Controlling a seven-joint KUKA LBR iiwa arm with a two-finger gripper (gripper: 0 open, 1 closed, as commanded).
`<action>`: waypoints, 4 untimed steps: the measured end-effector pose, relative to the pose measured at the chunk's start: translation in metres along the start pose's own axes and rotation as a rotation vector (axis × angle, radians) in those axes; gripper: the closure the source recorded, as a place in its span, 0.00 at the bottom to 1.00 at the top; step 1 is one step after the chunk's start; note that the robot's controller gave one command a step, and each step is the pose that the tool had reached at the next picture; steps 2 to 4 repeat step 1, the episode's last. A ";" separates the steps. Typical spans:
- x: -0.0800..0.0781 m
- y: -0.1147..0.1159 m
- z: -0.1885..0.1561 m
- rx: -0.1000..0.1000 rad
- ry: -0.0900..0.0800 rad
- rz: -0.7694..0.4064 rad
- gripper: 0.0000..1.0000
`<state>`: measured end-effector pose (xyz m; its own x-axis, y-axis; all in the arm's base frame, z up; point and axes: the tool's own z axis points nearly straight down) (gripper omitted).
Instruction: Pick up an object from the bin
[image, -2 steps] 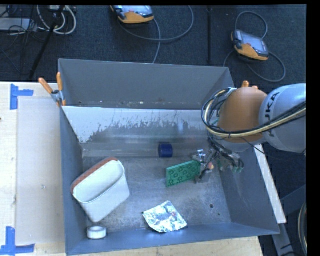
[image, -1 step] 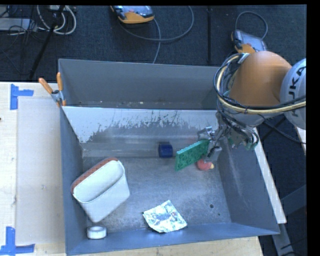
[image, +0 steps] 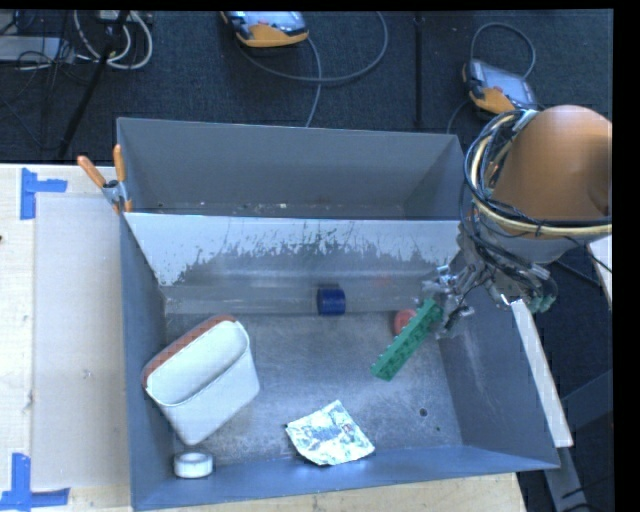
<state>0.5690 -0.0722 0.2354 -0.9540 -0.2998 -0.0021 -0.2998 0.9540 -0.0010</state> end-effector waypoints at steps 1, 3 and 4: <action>0.000 0.000 0.002 -0.002 0.002 0.001 1.00; 0.000 0.000 0.002 -0.002 0.002 0.001 1.00; 0.000 0.000 0.002 -0.002 0.002 0.001 1.00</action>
Offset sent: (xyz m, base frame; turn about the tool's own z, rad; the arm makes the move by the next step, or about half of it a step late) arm 0.0000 0.0000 0.0000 0.0000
